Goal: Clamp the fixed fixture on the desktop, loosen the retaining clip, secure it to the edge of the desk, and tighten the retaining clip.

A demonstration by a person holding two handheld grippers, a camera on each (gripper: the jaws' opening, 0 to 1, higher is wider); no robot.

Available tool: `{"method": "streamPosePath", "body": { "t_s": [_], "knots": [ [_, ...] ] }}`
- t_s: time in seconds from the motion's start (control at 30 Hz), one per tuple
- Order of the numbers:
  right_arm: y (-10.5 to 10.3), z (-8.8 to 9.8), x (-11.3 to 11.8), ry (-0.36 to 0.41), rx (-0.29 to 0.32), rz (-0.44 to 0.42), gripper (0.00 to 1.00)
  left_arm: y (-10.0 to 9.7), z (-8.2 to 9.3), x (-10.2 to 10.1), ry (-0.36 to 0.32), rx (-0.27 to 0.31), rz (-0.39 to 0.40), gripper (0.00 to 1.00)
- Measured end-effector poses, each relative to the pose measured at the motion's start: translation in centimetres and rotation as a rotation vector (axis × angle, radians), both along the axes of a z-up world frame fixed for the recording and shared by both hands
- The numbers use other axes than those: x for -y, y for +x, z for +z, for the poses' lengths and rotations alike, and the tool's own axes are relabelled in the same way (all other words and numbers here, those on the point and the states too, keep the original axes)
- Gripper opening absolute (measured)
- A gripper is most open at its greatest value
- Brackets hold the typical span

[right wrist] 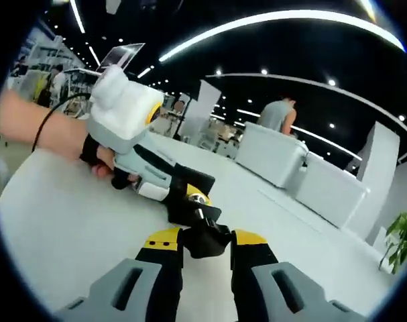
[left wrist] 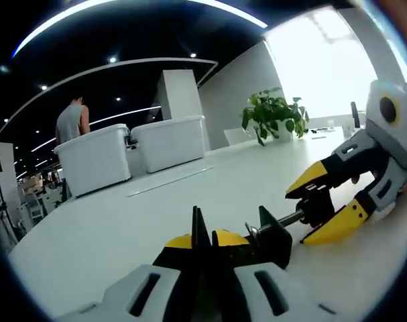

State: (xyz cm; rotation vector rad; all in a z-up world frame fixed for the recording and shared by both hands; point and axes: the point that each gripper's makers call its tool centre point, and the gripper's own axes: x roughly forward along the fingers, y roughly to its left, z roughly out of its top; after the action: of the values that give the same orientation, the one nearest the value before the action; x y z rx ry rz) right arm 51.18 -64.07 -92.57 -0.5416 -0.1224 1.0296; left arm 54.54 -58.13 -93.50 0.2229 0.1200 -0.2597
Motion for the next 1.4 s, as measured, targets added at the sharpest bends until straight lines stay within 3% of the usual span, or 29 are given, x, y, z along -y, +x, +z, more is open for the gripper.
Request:
{"method": "streamPosePath", "body": {
  "t_s": [0.2, 0.33, 0.47, 0.6, 0.67, 0.8, 0.97, 1.13, 1.4],
  "knots": [
    [-0.1, 0.0, 0.0, -0.018, 0.026, 0.001, 0.27, 0.0, 0.0, 0.0, -0.001, 0.000, -0.001, 0.07],
    [0.0, 0.0, 0.1, -0.011, 0.007, -0.007, 0.27, 0.0, 0.0, 0.0, 0.000, 0.000, 0.000, 0.07],
    [0.1, -0.4, 0.3, 0.045, -0.118, -0.025, 0.27, 0.0, 0.0, 0.0, 0.000, 0.001, 0.000, 0.07],
    [0.4, -0.9, 0.8, 0.119, -0.285, -0.042, 0.31, 0.0, 0.0, 0.0, 0.001, 0.002, 0.000, 0.07],
    [0.8, -0.2, 1.1, 0.201, -0.348, -0.049, 0.35, 0.0, 0.0, 0.0, 0.002, 0.002, 0.000, 0.07],
    [0.6, 0.6, 1.4, 0.344, -0.547, -0.022, 0.31, 0.0, 0.0, 0.0, 0.003, 0.002, -0.001, 0.07],
    [0.8, 0.8, 1.6, 0.441, -0.723, -0.008, 0.27, 0.0, 0.0, 0.0, 0.003, 0.003, -0.002, 0.07],
    [1.0, -0.1, 1.3, 0.404, -0.753, -0.020, 0.27, 0.1, 0.0, 0.0, 0.002, 0.002, -0.002, 0.07],
    [0.9, -0.2, 1.0, 0.422, -0.821, -0.017, 0.24, 0.1, 0.0, 0.0, 0.001, 0.002, -0.001, 0.07]
  ]
}}
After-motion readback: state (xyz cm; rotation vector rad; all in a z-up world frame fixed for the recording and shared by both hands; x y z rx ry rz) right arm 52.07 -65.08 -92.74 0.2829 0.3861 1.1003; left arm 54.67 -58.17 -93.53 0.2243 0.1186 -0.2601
